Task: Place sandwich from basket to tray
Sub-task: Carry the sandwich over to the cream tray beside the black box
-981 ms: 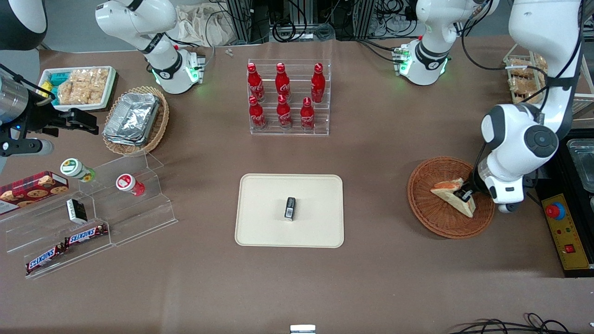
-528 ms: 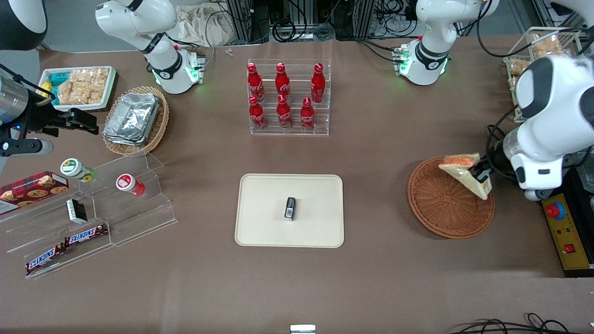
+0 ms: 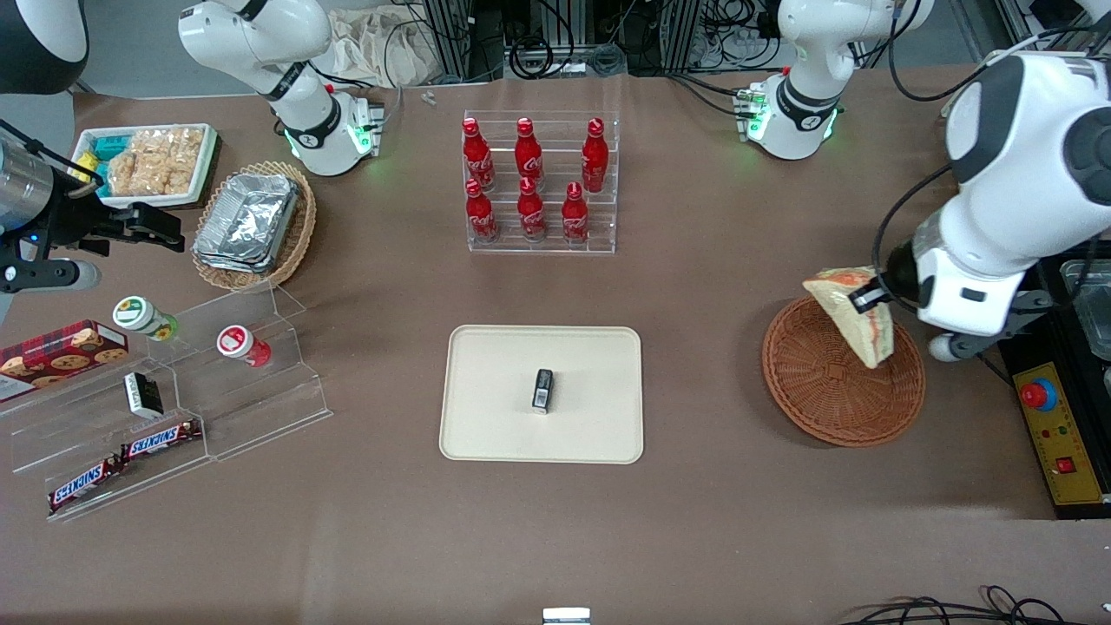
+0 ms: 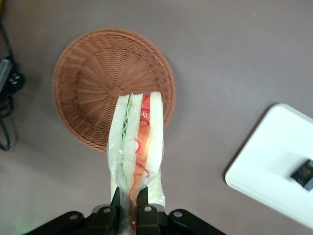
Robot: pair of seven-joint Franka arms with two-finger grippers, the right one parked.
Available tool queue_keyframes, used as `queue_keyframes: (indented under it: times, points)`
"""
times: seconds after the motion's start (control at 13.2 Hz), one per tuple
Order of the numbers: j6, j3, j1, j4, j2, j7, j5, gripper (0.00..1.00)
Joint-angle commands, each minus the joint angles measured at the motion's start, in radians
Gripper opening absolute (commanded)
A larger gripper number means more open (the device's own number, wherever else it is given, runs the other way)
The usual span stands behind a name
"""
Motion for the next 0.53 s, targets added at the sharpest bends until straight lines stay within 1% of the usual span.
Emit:
queue_keyframes:
  times: [0.0,0.08,0.15,0.3,0.45]
  points:
    - [0.009,-0.098,-0.029,0.047,0.031,0.022,0.042,0.00]
    - [0.039,-0.114,-0.066,0.050,0.058,0.030,0.091,0.00]
    - [0.056,-0.117,-0.109,0.066,0.088,0.027,0.125,0.00]
    - [0.113,-0.117,-0.172,0.085,0.160,0.026,0.138,0.00]
    - [0.193,-0.118,-0.190,0.088,0.204,0.026,0.130,0.00]
